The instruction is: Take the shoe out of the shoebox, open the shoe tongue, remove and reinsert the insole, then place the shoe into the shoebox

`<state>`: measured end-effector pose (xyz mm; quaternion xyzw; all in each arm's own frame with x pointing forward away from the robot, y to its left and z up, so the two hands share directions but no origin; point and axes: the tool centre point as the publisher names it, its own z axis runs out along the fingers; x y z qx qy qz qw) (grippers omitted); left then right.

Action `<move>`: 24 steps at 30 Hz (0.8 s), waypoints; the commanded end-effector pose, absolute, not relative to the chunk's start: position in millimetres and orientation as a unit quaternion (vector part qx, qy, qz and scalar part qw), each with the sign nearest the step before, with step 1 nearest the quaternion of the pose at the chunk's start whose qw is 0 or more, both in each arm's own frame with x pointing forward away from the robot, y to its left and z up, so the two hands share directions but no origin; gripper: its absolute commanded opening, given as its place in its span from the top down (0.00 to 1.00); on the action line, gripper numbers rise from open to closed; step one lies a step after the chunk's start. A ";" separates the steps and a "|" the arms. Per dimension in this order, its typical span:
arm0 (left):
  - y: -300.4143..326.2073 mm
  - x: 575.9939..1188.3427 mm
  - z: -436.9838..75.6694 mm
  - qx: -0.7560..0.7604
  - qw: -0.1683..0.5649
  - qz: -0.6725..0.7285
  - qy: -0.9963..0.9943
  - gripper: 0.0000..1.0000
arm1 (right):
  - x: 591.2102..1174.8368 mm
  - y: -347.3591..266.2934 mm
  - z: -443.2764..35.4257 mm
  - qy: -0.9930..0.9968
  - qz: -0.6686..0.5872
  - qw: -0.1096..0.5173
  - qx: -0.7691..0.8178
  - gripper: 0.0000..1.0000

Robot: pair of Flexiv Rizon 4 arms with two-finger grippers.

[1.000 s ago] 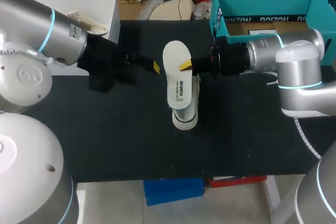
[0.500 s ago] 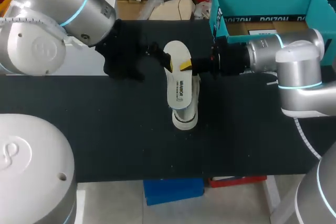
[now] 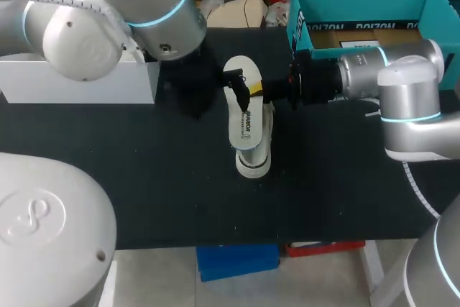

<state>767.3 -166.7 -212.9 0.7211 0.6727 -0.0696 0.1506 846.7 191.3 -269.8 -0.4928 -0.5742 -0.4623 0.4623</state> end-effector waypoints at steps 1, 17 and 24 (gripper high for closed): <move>-179.2 773.2 -218.6 0.721 0.071 0.005 0.689 0.00 | 846.8 191.9 -269.8 -0.574 -0.462 0.462 -0.494 1.00; -204.5 787.8 -221.4 0.722 0.066 -0.009 0.689 0.00 | 846.8 191.9 -269.8 -0.574 -0.462 0.462 -0.494 1.00; -211.3 798.6 -221.1 0.724 0.065 -0.010 0.686 0.00 | 846.8 191.9 -269.8 -0.574 -0.462 0.462 -0.494 1.00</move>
